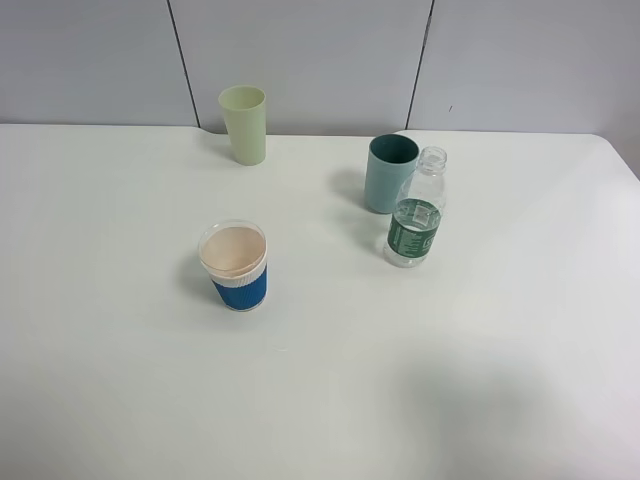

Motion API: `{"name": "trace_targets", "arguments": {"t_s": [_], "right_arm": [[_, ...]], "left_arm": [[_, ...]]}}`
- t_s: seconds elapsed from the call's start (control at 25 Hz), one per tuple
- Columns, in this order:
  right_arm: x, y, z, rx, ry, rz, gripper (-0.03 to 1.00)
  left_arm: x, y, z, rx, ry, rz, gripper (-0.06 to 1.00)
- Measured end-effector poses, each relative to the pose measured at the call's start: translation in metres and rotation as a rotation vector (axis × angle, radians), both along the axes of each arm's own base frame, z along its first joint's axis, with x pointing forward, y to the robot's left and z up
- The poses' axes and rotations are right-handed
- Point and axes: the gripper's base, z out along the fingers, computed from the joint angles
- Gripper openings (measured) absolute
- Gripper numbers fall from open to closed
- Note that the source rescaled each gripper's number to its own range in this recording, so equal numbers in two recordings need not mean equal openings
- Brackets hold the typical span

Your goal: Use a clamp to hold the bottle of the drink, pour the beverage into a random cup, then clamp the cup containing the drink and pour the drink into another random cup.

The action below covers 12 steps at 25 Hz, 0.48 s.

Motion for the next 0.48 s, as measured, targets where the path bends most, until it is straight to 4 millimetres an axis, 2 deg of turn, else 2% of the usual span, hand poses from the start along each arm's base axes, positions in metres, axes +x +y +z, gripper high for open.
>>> {"name": "trace_targets", "arguments": {"t_s": [0.28, 0.48], "right_arm": [[0.000, 0.000, 0.000, 0.000, 0.000, 0.000, 0.66], [0.000, 0.000, 0.000, 0.000, 0.000, 0.000, 0.66]], "left_arm": [[-0.005, -0.001, -0.014, -0.011, 0.161, -0.011, 0.98], [-0.005, -0.001, -0.016, -0.006, 0.175, -0.013, 0.98]]}}
